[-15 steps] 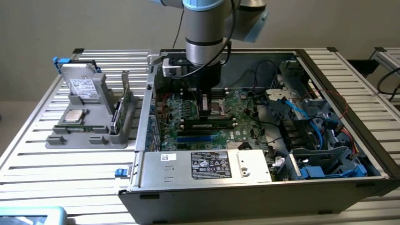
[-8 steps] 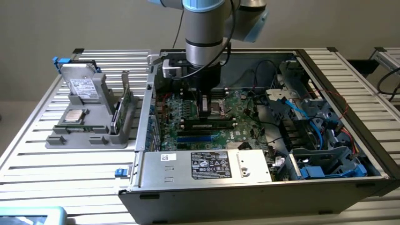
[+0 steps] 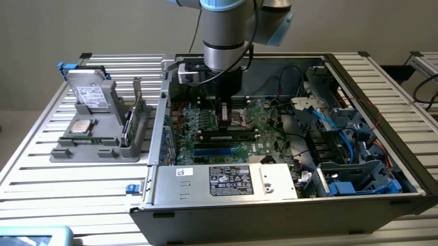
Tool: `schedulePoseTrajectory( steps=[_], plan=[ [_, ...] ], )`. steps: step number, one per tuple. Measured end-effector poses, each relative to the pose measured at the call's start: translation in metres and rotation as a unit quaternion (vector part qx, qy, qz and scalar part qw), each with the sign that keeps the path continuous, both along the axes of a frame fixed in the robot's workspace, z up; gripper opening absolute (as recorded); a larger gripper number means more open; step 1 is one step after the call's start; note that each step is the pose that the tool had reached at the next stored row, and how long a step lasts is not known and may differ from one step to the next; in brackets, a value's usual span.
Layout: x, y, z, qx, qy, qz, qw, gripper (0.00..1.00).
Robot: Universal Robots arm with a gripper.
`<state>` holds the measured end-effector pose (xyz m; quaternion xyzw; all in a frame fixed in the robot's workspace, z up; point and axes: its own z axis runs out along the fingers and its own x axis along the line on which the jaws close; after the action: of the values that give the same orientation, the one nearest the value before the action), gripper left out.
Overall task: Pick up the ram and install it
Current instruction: 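Press down the ram until it locks into place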
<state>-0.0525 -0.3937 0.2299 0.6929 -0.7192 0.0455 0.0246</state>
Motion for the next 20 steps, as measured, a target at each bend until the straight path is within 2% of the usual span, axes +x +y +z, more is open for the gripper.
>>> schedulePoseTrajectory(
  steps=[5,12,14,16,20],
  plan=[
    [0.008,-0.0001,0.0042,-0.0005,0.0002,0.000,1.0000,0.11],
    [0.026,-0.0001,0.0091,-0.0006,0.0014,0.000,1.0000,0.11],
    [0.027,-0.0001,0.0102,-0.0006,0.0025,0.000,1.0000,0.11],
    [0.028,-0.0001,0.0103,-0.0006,0.0077,0.000,1.0000,0.11],
    [0.028,-0.0001,0.0103,-0.0006,0.0079,0.000,1.0000,0.11]
  ],
)
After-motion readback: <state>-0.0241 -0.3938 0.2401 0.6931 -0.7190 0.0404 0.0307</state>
